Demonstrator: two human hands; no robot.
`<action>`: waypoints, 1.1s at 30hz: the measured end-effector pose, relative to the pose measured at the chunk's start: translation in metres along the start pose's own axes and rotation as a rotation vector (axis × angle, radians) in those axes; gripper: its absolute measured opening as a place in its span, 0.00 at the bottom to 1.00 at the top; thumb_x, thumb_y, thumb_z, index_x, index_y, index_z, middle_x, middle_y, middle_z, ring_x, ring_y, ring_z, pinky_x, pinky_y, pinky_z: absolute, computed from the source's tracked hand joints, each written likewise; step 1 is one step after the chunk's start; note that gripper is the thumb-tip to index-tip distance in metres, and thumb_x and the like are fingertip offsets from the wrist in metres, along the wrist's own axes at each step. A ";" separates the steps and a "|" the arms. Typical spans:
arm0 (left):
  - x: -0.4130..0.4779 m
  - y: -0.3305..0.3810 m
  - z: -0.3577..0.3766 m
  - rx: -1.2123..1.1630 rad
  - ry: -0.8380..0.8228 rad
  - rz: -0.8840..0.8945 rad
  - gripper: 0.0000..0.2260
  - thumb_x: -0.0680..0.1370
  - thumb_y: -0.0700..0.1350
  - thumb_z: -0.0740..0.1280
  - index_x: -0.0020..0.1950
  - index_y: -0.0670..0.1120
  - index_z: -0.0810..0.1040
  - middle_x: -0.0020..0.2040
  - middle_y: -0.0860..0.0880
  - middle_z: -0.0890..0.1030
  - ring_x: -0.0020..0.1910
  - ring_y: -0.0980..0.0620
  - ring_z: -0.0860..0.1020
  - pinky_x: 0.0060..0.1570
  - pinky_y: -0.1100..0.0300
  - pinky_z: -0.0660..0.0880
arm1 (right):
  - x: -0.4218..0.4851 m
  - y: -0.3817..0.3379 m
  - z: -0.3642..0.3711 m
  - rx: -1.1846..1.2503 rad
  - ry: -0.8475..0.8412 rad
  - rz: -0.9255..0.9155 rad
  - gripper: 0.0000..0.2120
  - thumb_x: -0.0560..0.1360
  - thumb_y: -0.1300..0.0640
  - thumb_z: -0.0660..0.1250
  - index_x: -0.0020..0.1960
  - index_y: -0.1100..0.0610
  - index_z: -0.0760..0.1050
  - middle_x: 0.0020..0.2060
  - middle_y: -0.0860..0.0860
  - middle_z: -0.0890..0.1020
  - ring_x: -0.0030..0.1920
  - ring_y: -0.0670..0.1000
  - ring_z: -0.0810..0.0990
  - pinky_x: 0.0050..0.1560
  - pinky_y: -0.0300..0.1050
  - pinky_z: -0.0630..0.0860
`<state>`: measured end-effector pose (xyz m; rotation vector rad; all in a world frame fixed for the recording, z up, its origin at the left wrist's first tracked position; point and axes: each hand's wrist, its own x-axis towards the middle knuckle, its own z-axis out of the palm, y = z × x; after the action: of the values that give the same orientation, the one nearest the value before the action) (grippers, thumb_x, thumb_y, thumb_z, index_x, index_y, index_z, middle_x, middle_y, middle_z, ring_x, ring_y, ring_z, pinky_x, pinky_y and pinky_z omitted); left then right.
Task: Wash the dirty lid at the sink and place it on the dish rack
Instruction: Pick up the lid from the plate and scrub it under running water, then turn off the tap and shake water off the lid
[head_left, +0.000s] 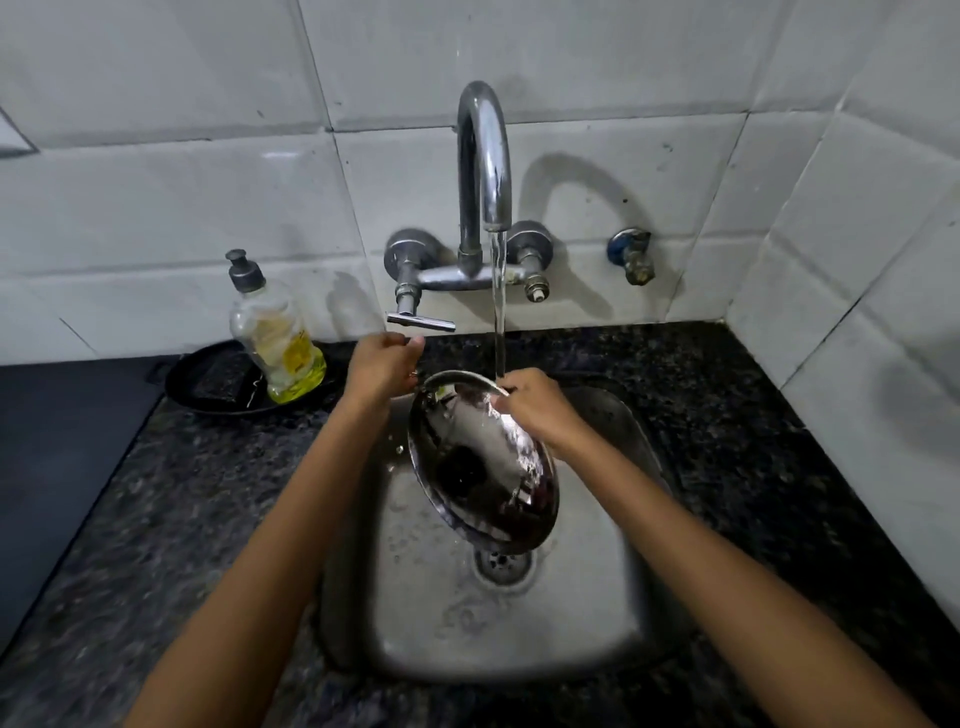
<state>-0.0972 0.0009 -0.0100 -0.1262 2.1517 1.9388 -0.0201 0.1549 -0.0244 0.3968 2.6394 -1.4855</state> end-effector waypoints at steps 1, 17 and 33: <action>0.007 0.004 0.005 0.001 0.011 -0.007 0.10 0.76 0.46 0.65 0.36 0.46 0.70 0.30 0.48 0.67 0.28 0.52 0.66 0.32 0.60 0.67 | 0.000 0.001 -0.001 0.051 -0.010 0.024 0.12 0.70 0.65 0.64 0.28 0.58 0.69 0.26 0.53 0.69 0.31 0.52 0.69 0.33 0.45 0.60; 0.006 -0.004 0.008 1.180 0.509 0.368 0.17 0.74 0.45 0.67 0.61 0.45 0.74 0.65 0.39 0.69 0.63 0.38 0.68 0.58 0.42 0.65 | -0.020 0.012 -0.017 0.517 0.085 0.183 0.06 0.68 0.71 0.62 0.39 0.61 0.71 0.36 0.60 0.71 0.35 0.57 0.72 0.38 0.51 0.69; -0.135 -0.022 0.044 1.239 -0.058 0.555 0.17 0.74 0.46 0.64 0.63 0.49 0.70 0.55 0.42 0.80 0.55 0.39 0.78 0.49 0.48 0.75 | -0.057 -0.025 -0.015 0.901 0.143 0.292 0.29 0.70 0.76 0.60 0.66 0.58 0.55 0.37 0.59 0.74 0.35 0.53 0.78 0.29 0.51 0.81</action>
<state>0.0435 0.0289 -0.0034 0.7781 3.0822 0.4064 0.0293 0.1454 0.0155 0.9127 1.7067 -2.4968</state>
